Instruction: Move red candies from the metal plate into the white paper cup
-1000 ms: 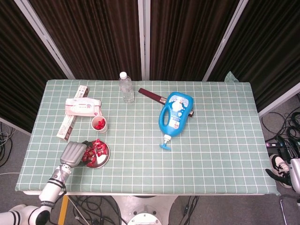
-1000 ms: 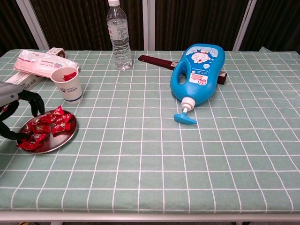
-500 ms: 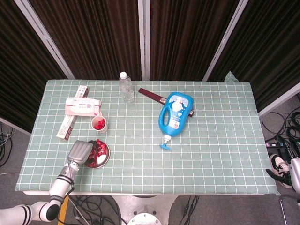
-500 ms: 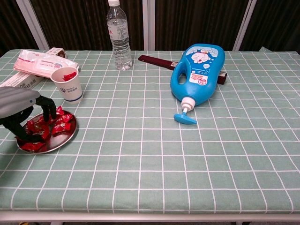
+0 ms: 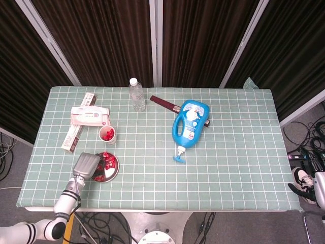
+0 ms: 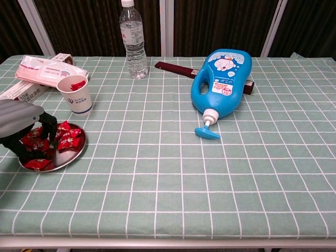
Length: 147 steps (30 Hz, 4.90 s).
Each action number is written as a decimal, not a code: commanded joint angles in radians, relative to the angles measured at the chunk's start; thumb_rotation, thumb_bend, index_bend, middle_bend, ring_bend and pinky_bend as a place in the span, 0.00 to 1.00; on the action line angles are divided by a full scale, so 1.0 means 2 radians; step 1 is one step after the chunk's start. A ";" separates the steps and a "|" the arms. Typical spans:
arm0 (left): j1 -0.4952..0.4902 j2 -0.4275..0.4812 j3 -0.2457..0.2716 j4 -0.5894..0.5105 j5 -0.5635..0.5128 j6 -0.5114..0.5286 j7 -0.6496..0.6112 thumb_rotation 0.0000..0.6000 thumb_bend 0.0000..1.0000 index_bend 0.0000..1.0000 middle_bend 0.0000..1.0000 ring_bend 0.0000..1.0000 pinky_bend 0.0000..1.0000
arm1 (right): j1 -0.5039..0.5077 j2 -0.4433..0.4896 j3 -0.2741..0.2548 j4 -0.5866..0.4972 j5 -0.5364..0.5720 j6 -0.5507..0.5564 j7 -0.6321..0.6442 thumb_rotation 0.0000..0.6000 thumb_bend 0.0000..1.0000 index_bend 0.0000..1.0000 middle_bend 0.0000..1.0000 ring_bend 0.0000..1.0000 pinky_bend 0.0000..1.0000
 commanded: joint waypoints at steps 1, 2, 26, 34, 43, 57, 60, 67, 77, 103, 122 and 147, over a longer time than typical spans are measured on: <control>0.000 -0.003 0.001 0.005 0.006 -0.001 -0.007 1.00 0.33 0.56 0.60 0.77 1.00 | -0.001 0.000 0.000 -0.001 0.000 0.001 0.000 1.00 0.04 0.07 0.16 0.08 0.45; 0.001 -0.005 0.002 0.009 0.012 0.001 -0.014 1.00 0.35 0.58 0.62 0.77 1.00 | -0.001 0.001 0.000 -0.001 0.000 0.001 -0.001 1.00 0.04 0.07 0.16 0.08 0.45; -0.018 0.059 -0.055 -0.037 0.086 0.026 -0.120 1.00 0.51 0.69 0.76 0.83 1.00 | -0.001 0.001 0.000 -0.002 -0.004 0.005 0.000 1.00 0.03 0.07 0.16 0.08 0.45; -0.081 0.042 -0.116 0.017 0.048 -0.023 -0.123 1.00 0.51 0.68 0.75 0.83 1.00 | -0.001 -0.001 0.000 0.003 0.001 0.002 0.005 1.00 0.03 0.07 0.16 0.08 0.45; -0.120 0.001 -0.122 0.092 -0.010 -0.077 -0.102 1.00 0.50 0.64 0.69 0.83 1.00 | 0.000 0.001 0.003 0.005 0.011 -0.005 0.006 1.00 0.04 0.07 0.16 0.08 0.45; -0.122 0.038 -0.098 0.045 -0.056 -0.085 -0.043 1.00 0.46 0.39 0.47 0.67 1.00 | -0.001 0.001 0.002 0.002 0.011 -0.006 0.003 1.00 0.04 0.07 0.16 0.08 0.45; -0.117 0.050 -0.094 0.028 -0.064 -0.075 -0.036 1.00 0.46 0.37 0.46 0.64 1.00 | -0.002 0.001 0.002 0.003 0.010 -0.003 0.004 1.00 0.04 0.07 0.16 0.08 0.45; -0.071 0.091 -0.078 -0.033 -0.034 -0.006 -0.066 1.00 0.38 0.37 0.46 0.63 1.00 | -0.002 0.001 0.002 0.004 0.008 -0.002 0.006 1.00 0.04 0.07 0.16 0.08 0.45; 0.016 0.104 -0.002 -0.052 0.062 0.073 -0.127 1.00 0.34 0.43 0.49 0.64 1.00 | 0.006 -0.002 0.003 0.008 0.004 -0.010 0.006 1.00 0.04 0.07 0.16 0.08 0.45; 0.006 -0.002 -0.001 0.040 0.042 0.008 -0.068 1.00 0.30 0.45 0.51 0.64 1.00 | 0.004 0.001 0.001 0.001 0.001 -0.004 0.003 1.00 0.04 0.07 0.16 0.08 0.45; 0.008 -0.025 -0.002 0.094 0.056 -0.010 -0.093 1.00 0.36 0.60 0.65 0.70 1.00 | 0.003 0.003 0.001 -0.004 0.002 -0.002 0.000 1.00 0.04 0.07 0.16 0.08 0.45; -0.083 0.035 -0.108 0.026 0.063 -0.044 -0.138 1.00 0.46 0.68 0.73 0.75 1.00 | 0.001 0.001 0.001 0.002 0.005 -0.002 0.006 1.00 0.03 0.07 0.16 0.08 0.45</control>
